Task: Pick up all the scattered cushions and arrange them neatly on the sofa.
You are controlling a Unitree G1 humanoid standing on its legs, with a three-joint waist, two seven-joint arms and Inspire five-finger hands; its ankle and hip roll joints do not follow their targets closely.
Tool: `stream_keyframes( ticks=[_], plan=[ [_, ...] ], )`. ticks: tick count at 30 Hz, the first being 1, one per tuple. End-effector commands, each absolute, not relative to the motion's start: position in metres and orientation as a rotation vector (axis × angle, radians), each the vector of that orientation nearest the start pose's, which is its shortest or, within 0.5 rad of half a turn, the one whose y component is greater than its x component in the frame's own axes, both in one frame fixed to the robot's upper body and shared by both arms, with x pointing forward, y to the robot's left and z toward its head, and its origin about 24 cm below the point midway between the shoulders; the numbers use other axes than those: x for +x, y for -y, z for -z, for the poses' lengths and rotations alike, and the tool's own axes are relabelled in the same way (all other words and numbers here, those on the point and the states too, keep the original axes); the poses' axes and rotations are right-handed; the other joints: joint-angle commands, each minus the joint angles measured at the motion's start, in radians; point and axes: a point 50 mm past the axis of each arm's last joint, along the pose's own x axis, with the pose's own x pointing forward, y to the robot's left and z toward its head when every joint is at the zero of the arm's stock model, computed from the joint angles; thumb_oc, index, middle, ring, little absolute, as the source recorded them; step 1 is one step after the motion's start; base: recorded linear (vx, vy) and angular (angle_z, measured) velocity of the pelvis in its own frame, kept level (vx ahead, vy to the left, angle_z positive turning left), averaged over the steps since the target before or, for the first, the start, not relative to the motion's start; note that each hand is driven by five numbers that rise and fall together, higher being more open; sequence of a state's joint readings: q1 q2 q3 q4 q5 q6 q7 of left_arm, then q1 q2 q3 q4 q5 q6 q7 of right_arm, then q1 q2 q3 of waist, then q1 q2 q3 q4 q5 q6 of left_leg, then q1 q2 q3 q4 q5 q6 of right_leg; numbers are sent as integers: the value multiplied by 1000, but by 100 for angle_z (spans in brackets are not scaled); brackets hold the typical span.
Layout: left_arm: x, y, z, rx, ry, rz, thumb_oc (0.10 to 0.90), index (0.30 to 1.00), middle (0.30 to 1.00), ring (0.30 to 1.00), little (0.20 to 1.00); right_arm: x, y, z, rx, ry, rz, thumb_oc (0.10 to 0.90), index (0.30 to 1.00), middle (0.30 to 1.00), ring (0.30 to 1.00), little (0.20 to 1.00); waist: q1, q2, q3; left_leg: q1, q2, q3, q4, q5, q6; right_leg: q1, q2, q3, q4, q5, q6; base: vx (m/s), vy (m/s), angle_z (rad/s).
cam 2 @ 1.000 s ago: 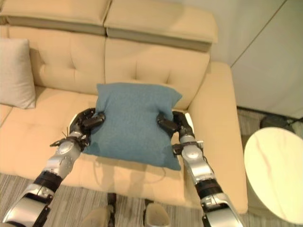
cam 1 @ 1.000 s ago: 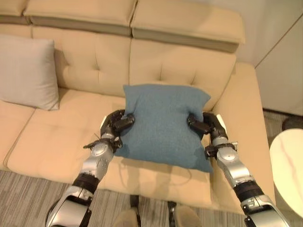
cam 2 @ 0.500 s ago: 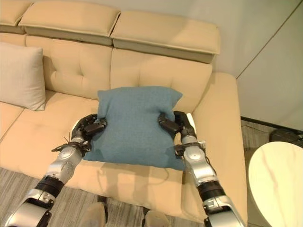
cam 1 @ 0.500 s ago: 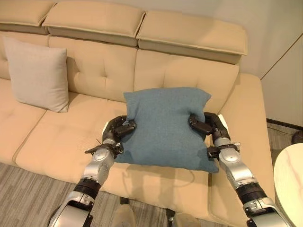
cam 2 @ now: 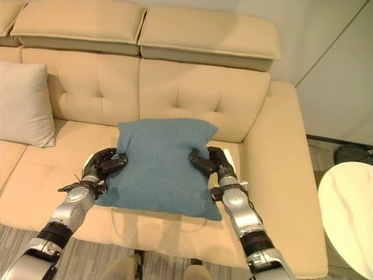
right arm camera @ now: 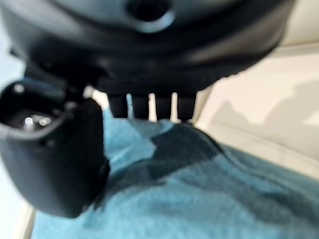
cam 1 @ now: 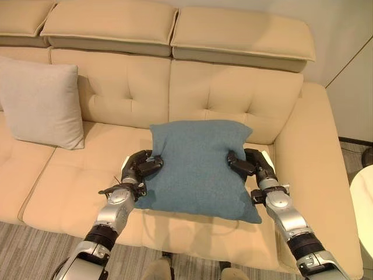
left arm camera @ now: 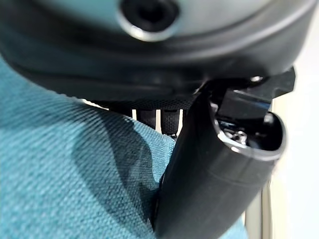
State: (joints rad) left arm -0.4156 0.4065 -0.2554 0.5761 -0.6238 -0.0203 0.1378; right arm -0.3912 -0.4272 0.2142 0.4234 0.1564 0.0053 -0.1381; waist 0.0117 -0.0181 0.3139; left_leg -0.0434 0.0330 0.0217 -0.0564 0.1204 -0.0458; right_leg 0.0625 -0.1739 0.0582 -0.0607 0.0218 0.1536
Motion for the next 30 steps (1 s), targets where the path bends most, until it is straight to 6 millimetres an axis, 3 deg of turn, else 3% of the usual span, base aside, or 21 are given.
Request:
stream_keyframes(
  ticks=[1, 4, 6, 7, 8, 10, 12, 13, 14, 15, 16, 19, 22, 23, 26, 30],
  plan=[
    [365, -152, -126, -69, 186, 124, 400, 300, 300, 300, 300, 357, 181, -161, -407, 356, -15, 400, 300, 300, 300, 300, -13, 38, -177, -157, 57, -23, 118, -160, -21, -127, 30, 23, 171, -161, -16, -125, 72, -7],
    [380, -146, -169, -24, 298, 122, 400, 300, 300, 300, 300, 372, 183, -202, -519, 436, 22, 400, 300, 300, 300, 300, -11, 44, -141, -225, 41, -19, 141, -159, -16, -203, 21, 35, 195, -143, -9, -159, 91, -1],
    [390, -145, -215, 74, 424, 98, 400, 300, 300, 300, 300, 383, 182, -242, -583, 512, 69, 400, 300, 300, 300, 300, -8, 46, -109, -272, 27, -16, 164, -163, -13, -250, 16, 41, 208, -134, -3, -105, 74, -9],
    [390, -146, -216, 73, 427, 97, 400, 300, 300, 300, 300, 383, 182, -244, -583, 515, 69, 400, 300, 300, 300, 300, -7, 48, -109, -276, 29, -16, 163, -158, -14, -254, 17, 41, 206, -128, -4, -35, 54, -14],
    [396, -144, -245, 112, 494, 72, 400, 300, 300, 300, 300, 388, 179, -271, -637, 565, 97, 400, 300, 300, 300, 300, -6, 47, -92, -298, 24, -10, 173, -161, -16, -277, 13, 40, 210, -127, 2, -20, 45, -12],
    [399, -143, -277, 144, 569, 33, 400, 300, 300, 300, 300, 391, 178, -297, -664, 606, 137, 400, 300, 300, 300, 300, -5, 50, -72, -320, 21, -9, 180, -159, -22, -299, 11, 41, 211, -118, 8, -5, 49, -7],
    [396, -142, -307, 211, 655, -3, 400, 300, 300, 300, 300, 390, 178, -323, -725, 663, 185, 400, 300, 300, 300, 300, -4, 54, -55, -339, 20, -6, 185, -156, -27, -316, 9, 39, 209, -109, 14, 0, 0, 0],
    [396, -142, -309, 211, 657, -4, 400, 300, 300, 300, 300, 390, 178, -324, -725, 666, 186, 400, 300, 300, 300, 300, -4, 55, -54, -343, 21, -6, 183, -150, -27, -320, 10, 40, 206, -103, 14, 35, 9, 1],
    [387, -139, -339, 261, 785, -59, 400, 300, 300, 300, 300, 386, 178, -344, -771, 733, 248, 400, 300, 300, 300, 300, -4, 57, -41, -352, 19, -5, 183, -152, -32, -329, 7, 38, 204, -103, 19, 34, 15, 4],
    [380, -139, -355, 299, 863, -107, 400, 300, 300, 300, 300, 382, 177, -355, -790, 782, 286, 400, 300, 300, 300, 300, -3, 59, -36, -362, 19, -4, 181, -148, -35, -338, 6, 38, 200, -101, 21, 32, 16, 4],
    [380, -139, -355, 299, 865, -108, 400, 300, 300, 300, 300, 382, 177, -355, -790, 784, 287, 400, 300, 300, 300, 300, -2, 60, -36, -366, 20, -4, 179, -141, -35, -342, 7, 39, 198, -94, 21, 0, 0, 0],
    [351, -140, -391, 387, 1125, -252, 400, 300, 300, 300, 300, 368, 179, -382, -844, 934, 415, 400, 300, 300, 300, 300, -4, 64, -27, -400, 20, 7, 161, -132, -41, -383, 0, 41, 183, -83, 29, 27, 26, 0],
    [348, -140, -395, 359, 1153, -297, 400, 300, 300, 300, 300, 369, 186, -383, -892, 923, 461, 400, 300, 300, 300, 300, -4, 62, -22, -418, 19, 8, 153, -125, -43, -403, -3, 40, 179, -78, 32, 15, 5, 0],
    [354, -142, -391, 397, 1116, -325, 400, 300, 300, 300, 300, 374, 191, -379, -826, 883, 475, 400, 300, 300, 300, 300, -6, 67, -8, -435, 17, 10, 145, -113, -45, -419, -5, 39, 174, -71, 36, 0, 0, 0],
    [358, -143, -391, 400, 1093, -328, 400, 300, 300, 300, 300, 379, 193, -375, -848, 844, 474, 400, 300, 300, 300, 300, -5, 66, -4, -442, 17, 8, 134, -106, -44, -427, -6, 37, 169, -67, 39, -15, -6, 0],
    [390, -150, -369, 414, 852, -345, 400, 300, 300, 300, 300, 400, 204, -355, -902, 627, 476, 400, 300, 300, 300, 300, -9, 57, 24, -477, 19, 10, 102, -82, -50, -466, -8, 21, 150, -46, 47, -32, -24, 5]
  ],
)
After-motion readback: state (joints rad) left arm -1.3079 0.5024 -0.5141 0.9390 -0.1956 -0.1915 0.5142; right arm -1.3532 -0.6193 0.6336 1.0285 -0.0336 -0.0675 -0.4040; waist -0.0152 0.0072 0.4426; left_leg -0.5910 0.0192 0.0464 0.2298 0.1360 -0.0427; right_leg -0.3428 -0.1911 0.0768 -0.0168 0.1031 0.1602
